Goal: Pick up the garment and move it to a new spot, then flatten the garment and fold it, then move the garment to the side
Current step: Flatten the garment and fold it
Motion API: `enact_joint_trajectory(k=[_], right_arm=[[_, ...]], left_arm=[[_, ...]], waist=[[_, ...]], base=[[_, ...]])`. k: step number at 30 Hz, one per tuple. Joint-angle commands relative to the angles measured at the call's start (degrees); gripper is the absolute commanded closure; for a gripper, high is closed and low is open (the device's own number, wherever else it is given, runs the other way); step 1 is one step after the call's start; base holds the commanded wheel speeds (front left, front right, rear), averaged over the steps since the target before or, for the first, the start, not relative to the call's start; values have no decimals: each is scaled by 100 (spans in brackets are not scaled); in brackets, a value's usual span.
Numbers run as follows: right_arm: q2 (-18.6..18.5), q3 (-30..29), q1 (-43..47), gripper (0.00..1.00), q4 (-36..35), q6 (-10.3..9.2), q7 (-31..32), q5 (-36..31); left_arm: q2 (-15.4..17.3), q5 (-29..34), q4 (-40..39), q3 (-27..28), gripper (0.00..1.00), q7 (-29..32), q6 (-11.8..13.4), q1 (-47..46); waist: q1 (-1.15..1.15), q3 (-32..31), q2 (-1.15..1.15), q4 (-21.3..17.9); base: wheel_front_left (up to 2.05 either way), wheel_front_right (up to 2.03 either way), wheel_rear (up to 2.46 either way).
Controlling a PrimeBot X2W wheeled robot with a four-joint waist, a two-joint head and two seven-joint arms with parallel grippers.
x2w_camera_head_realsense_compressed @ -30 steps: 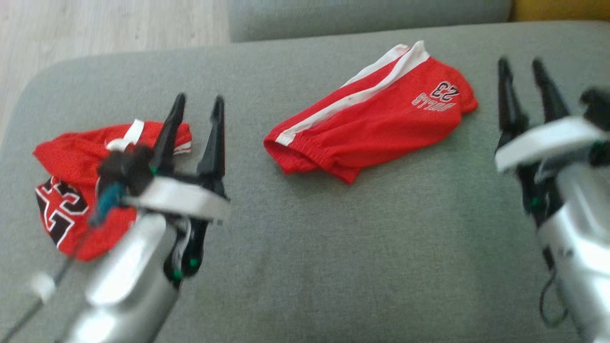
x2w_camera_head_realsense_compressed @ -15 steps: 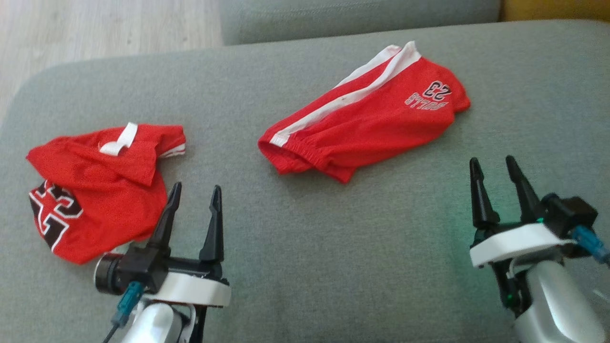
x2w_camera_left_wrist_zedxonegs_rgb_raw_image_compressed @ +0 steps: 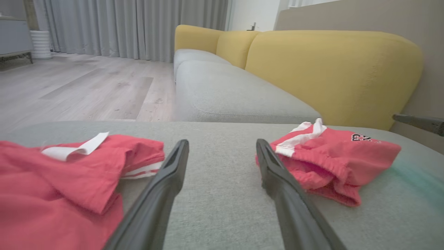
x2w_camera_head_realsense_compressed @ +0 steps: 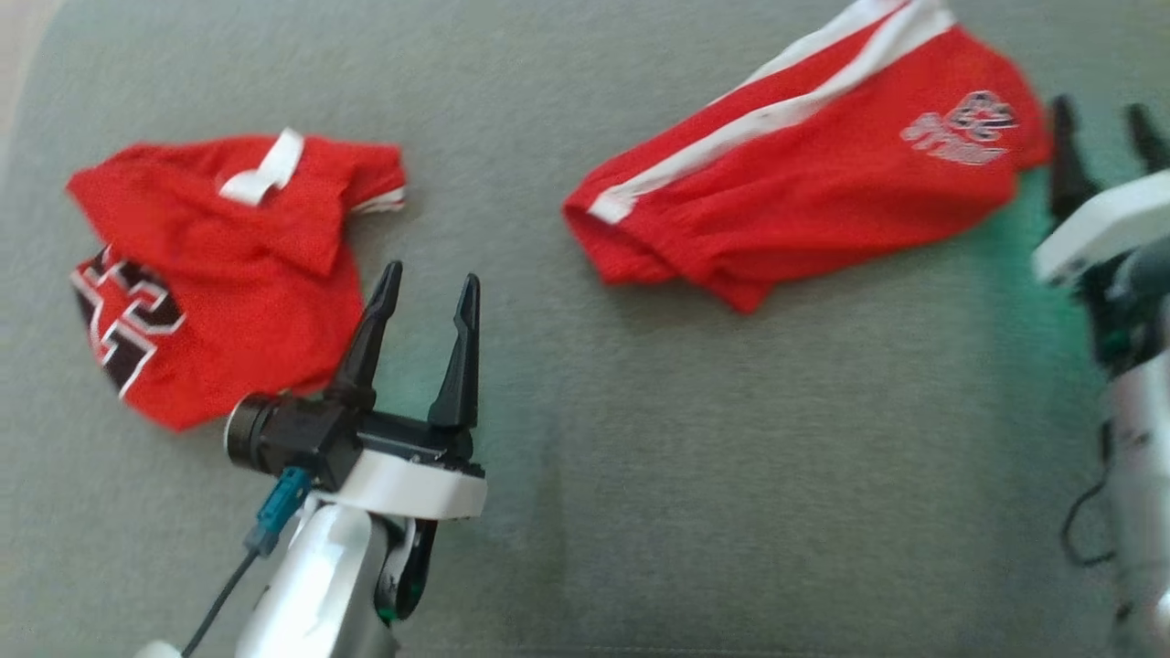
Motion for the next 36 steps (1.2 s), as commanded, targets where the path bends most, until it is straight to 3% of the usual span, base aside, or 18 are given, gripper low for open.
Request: enact_joint_trajectory(k=[1,10,21,23,29,36], right_arm=[[-196,-72,-438,0,269,-5,247,-56],[-741,-95,-1319,0,1548,-5,630,-187],[-892,994,-1661,2,2385,-5,1074,252],[-903,1227,-1655,100,2415,-5,1178,471],[-1042,1564,-1575,100,2326,-5,963,1113],[-1234,1519,-1350,100,2400,-5,364,1540]], left_arm=[[-28,77,-114,257,0,-29,-61,-218],[-184,141,-108,411,0,-29,-234,-410],[-228,170,-88,495,0,-29,-314,-548],[-229,148,-89,478,0,-29,-306,-555],[-230,144,-59,483,0,-29,-278,-505],[-231,181,-18,601,0,-29,-303,-358]], waist=[[-2,357,0,395],[-2,706,0,820],[-2,836,0,920],[-2,813,0,901],[-2,646,0,799],[-2,306,0,582]], base=[[0,0,0],[0,0,0],[0,0,0],[0,0,0],[0,0,0],[0,0,0]])
